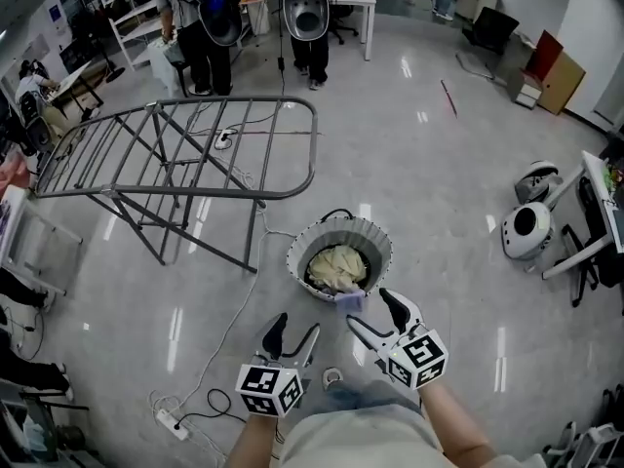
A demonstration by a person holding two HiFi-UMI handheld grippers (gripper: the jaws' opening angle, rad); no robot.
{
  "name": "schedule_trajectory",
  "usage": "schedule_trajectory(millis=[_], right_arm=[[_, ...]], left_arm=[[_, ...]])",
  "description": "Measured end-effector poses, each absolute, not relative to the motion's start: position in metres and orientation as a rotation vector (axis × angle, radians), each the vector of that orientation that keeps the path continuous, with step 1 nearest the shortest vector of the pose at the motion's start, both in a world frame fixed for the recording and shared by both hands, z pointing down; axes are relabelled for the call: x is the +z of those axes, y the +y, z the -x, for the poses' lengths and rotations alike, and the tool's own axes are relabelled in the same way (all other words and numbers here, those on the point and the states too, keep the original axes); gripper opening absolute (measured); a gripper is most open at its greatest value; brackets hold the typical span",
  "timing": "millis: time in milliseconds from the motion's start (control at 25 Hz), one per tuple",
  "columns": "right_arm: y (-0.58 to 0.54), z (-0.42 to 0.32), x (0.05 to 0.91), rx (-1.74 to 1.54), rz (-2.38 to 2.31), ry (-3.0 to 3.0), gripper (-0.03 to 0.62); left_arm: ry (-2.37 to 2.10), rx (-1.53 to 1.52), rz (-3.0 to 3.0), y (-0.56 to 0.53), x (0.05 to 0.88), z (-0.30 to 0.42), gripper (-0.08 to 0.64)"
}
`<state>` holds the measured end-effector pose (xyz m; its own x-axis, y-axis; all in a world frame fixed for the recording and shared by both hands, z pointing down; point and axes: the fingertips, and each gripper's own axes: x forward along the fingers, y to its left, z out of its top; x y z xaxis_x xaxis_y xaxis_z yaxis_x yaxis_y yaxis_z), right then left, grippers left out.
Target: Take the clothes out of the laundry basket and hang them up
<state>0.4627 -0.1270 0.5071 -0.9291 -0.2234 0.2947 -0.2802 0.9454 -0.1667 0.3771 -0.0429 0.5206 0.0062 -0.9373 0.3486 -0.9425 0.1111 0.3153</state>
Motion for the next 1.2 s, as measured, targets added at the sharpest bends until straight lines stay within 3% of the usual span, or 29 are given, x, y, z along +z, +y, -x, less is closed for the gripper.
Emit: schedule_trajectory(millis=[680, 1200], right_arm=[[-0.216, -0.448, 0.753, 0.353, -0.36, -2.474, 0.337], [-0.242, -0.451, 0.945, 0.441, -0.339, -2.217, 0.25]], left_arm=[[-1.91, 0.005, -1.612, -0.105, 0.643, -0.349, 0.282], [-1.883, 0.029, -1.508, -0.133, 0.742, -0.346, 0.282]])
